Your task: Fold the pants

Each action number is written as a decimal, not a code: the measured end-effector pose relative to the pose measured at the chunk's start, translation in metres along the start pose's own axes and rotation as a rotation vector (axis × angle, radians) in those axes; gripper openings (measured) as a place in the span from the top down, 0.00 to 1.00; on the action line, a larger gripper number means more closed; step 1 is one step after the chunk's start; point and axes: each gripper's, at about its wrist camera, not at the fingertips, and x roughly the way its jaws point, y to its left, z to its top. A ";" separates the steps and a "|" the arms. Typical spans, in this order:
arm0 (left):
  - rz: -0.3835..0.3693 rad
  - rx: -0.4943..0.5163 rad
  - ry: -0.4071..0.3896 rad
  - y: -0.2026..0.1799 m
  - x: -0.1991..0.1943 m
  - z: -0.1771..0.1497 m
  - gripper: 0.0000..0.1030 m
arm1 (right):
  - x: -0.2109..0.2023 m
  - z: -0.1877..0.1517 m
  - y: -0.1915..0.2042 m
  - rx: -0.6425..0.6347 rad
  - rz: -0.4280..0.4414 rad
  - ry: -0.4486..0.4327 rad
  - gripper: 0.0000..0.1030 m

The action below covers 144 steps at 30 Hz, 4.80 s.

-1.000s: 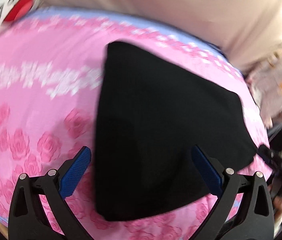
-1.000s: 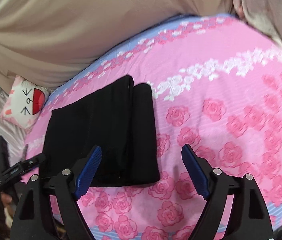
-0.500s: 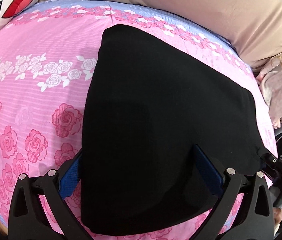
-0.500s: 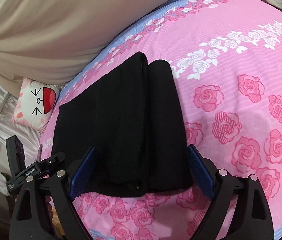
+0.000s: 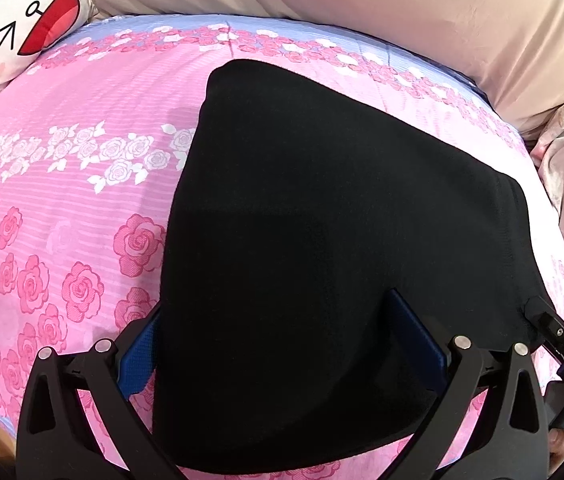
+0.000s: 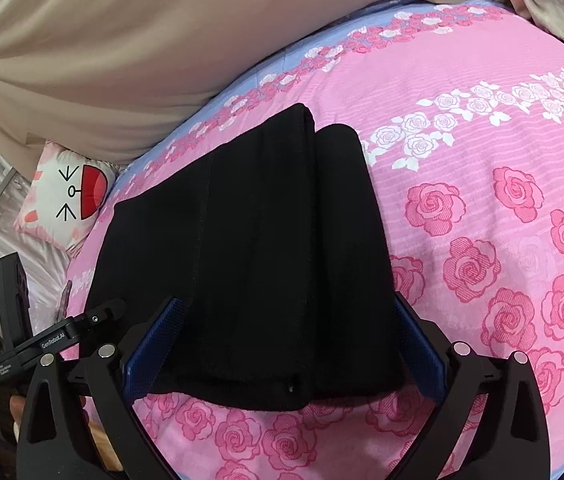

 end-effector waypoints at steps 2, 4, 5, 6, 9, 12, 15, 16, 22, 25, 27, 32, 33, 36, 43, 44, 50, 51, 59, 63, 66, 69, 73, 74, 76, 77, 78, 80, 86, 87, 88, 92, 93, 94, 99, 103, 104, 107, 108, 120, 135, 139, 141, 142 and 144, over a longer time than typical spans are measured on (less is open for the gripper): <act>0.002 -0.002 0.002 0.000 0.000 0.000 0.04 | 0.000 -0.001 0.000 -0.004 -0.004 -0.010 0.05; 0.005 0.000 0.002 -0.001 0.000 0.000 0.04 | 0.000 -0.001 0.000 -0.004 -0.009 -0.019 0.05; 0.005 -0.001 0.002 -0.001 0.001 0.000 0.04 | 0.000 -0.001 0.000 -0.010 -0.013 -0.022 0.05; 0.005 -0.005 0.000 -0.001 0.000 0.000 0.04 | 0.001 -0.002 0.001 -0.016 -0.016 -0.023 0.05; 0.008 -0.006 -0.003 -0.001 0.001 -0.001 0.04 | 0.000 -0.002 0.000 -0.017 -0.014 -0.029 0.05; 0.004 -0.008 -0.005 0.000 0.001 -0.002 0.04 | -0.001 -0.003 -0.001 -0.012 -0.007 -0.036 0.05; -0.033 -0.029 0.000 0.005 0.001 -0.002 0.05 | -0.003 -0.005 -0.006 0.026 0.014 -0.057 0.05; -0.061 -0.037 0.006 0.007 0.002 -0.002 0.05 | -0.004 -0.004 -0.009 0.046 0.027 -0.062 0.05; -0.108 -0.012 0.019 0.000 0.010 0.003 0.05 | 0.001 0.004 -0.009 0.082 0.080 -0.033 0.05; -0.147 -0.020 0.004 0.000 0.015 0.009 0.05 | 0.009 0.010 -0.007 0.072 0.083 -0.032 0.14; -0.163 -0.019 -0.018 0.000 0.020 0.011 0.11 | 0.015 0.014 -0.011 0.096 0.101 -0.016 0.51; -0.226 0.019 -0.053 -0.002 0.007 0.014 0.52 | 0.003 0.012 0.003 0.066 0.109 -0.050 0.61; -0.231 0.021 -0.055 -0.002 0.003 0.013 0.55 | -0.003 0.012 0.008 0.061 0.126 -0.059 0.65; -0.262 0.014 -0.074 0.000 -0.019 0.006 0.57 | -0.027 0.007 0.028 0.025 0.158 -0.088 0.66; -0.349 0.076 -0.178 0.008 -0.110 -0.009 0.57 | -0.106 -0.004 0.083 -0.089 0.237 -0.174 0.67; -0.356 0.087 -0.201 0.008 -0.121 -0.008 0.57 | -0.118 -0.002 0.092 -0.116 0.252 -0.202 0.67; -0.366 0.193 -0.429 -0.002 -0.195 0.024 0.57 | -0.165 0.040 0.134 -0.264 0.304 -0.377 0.66; -0.362 0.210 -0.467 -0.007 -0.202 0.037 0.56 | -0.167 0.050 0.137 -0.283 0.309 -0.400 0.66; -0.292 0.240 -0.641 -0.032 -0.168 0.143 0.55 | -0.085 0.174 0.124 -0.276 0.328 -0.447 0.65; -0.259 0.235 -0.613 -0.035 -0.084 0.197 0.54 | -0.001 0.213 0.093 -0.233 0.300 -0.407 0.64; -0.231 0.176 -0.508 -0.022 0.006 0.226 0.48 | 0.079 0.228 0.058 -0.136 0.267 -0.296 0.57; -0.105 0.144 -0.299 -0.008 0.100 0.236 0.45 | 0.160 0.225 0.016 -0.002 0.105 -0.082 0.54; -0.139 0.000 -0.259 0.042 0.117 0.224 0.29 | 0.132 0.221 0.000 0.024 0.036 -0.173 0.47; -0.125 -0.026 -0.278 0.051 0.105 0.223 0.29 | 0.104 0.220 0.008 -0.025 -0.042 -0.283 0.44; -0.073 -0.062 -0.367 0.062 0.067 0.221 0.30 | 0.075 0.219 0.025 -0.104 -0.066 -0.360 0.45; -0.061 -0.058 -0.403 0.063 0.053 0.222 0.30 | 0.069 0.217 0.040 -0.139 -0.035 -0.343 0.54; -0.055 -0.026 -0.444 0.057 0.036 0.223 0.30 | 0.068 0.215 0.051 -0.159 -0.027 -0.330 0.70; -0.041 0.028 -0.476 0.039 0.023 0.221 0.28 | 0.086 0.206 0.076 -0.222 -0.030 -0.270 0.75; 0.184 0.195 -0.343 -0.020 0.090 0.214 0.08 | 0.161 0.189 0.060 -0.234 -0.170 -0.120 1.00; 0.240 0.211 -0.296 -0.018 0.109 0.212 0.12 | 0.153 0.192 0.063 -0.208 -0.156 -0.110 1.00; 0.235 0.207 -0.279 -0.014 0.113 0.205 0.13 | 0.138 0.191 0.068 -0.209 -0.159 -0.137 1.00; 0.207 0.177 -0.339 -0.010 0.075 0.188 0.14 | 0.086 0.169 0.092 -0.278 -0.182 -0.268 0.88; 0.208 0.173 -0.362 -0.010 0.065 0.182 0.14 | 0.077 0.162 0.095 -0.283 -0.182 -0.288 0.87; 0.210 0.172 -0.385 -0.010 0.052 0.175 0.12 | 0.067 0.151 0.099 -0.288 -0.186 -0.309 0.85; 0.245 0.167 -0.420 -0.012 0.002 0.143 0.10 | 0.038 0.112 0.112 -0.324 -0.220 -0.388 0.47; 0.272 0.183 -0.445 -0.016 -0.019 0.118 0.06 | 0.020 0.081 0.120 -0.341 -0.225 -0.450 0.35; 0.275 0.188 -0.451 -0.017 -0.022 0.114 0.05 | 0.019 0.077 0.120 -0.338 -0.216 -0.462 0.27; 0.271 0.203 -0.464 -0.021 -0.027 0.093 0.05 | 0.017 0.061 0.118 -0.334 -0.228 -0.501 0.22; 0.268 0.203 -0.464 -0.023 -0.028 0.088 0.05 | 0.019 0.057 0.117 -0.337 -0.242 -0.501 0.21; 0.217 0.208 -0.437 -0.023 -0.007 0.047 0.05 | 0.026 0.031 0.108 -0.303 -0.335 -0.469 0.10; 0.150 0.125 -0.286 -0.003 0.026 0.057 0.05 | 0.054 0.036 0.114 -0.337 -0.461 -0.353 0.10; 0.150 0.122 -0.272 -0.003 0.029 0.057 0.05 | 0.053 0.037 0.111 -0.318 -0.459 -0.347 0.10; 0.136 0.122 -0.284 -0.003 0.026 0.056 0.05 | 0.054 0.039 0.110 -0.315 -0.456 -0.342 0.10; 0.128 0.121 -0.294 -0.002 0.024 0.055 0.05 | 0.054 0.038 0.110 -0.313 -0.457 -0.342 0.10; 0.113 0.120 -0.310 -0.003 0.021 0.053 0.05 | 0.054 0.038 0.109 -0.316 -0.457 -0.343 0.10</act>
